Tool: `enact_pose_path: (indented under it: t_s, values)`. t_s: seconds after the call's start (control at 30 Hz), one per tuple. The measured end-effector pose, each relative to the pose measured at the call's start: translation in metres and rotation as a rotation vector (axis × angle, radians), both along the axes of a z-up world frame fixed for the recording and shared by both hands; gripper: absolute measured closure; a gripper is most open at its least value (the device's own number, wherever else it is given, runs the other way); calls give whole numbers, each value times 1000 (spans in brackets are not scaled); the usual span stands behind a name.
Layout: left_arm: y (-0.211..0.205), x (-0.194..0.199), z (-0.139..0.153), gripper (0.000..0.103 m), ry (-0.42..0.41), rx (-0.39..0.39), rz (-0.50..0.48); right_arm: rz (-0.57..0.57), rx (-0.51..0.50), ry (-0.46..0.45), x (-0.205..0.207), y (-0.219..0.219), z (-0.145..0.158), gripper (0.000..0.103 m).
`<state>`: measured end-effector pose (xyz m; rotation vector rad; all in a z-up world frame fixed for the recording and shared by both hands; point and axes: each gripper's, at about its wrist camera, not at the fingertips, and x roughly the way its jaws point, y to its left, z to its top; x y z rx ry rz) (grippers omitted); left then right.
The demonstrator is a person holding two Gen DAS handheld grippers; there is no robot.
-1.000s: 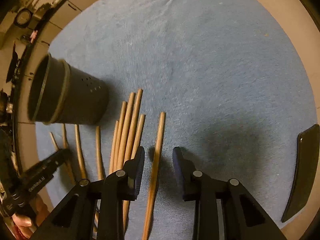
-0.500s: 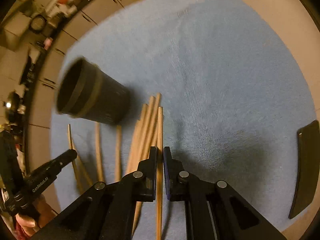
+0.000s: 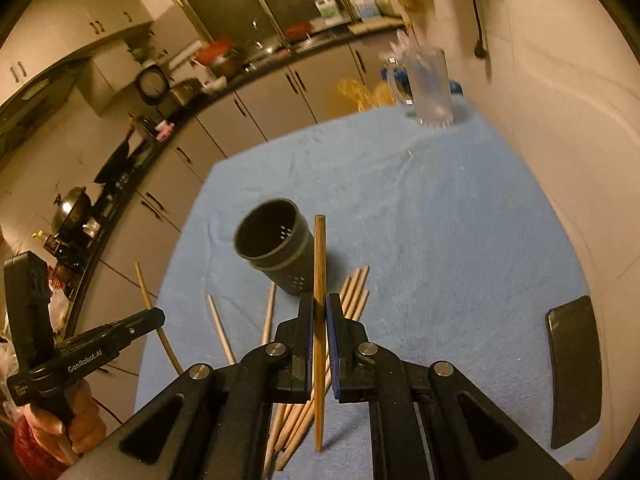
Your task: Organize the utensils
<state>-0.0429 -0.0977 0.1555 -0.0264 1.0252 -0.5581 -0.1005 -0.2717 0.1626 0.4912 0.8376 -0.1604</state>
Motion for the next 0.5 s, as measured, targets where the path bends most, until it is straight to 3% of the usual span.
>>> enact_pose_path:
  t_s: [0.5]
  values:
    - [7,-8,30,97,-73,-23,-13,-14,-39,-96,-20,12,21,96]
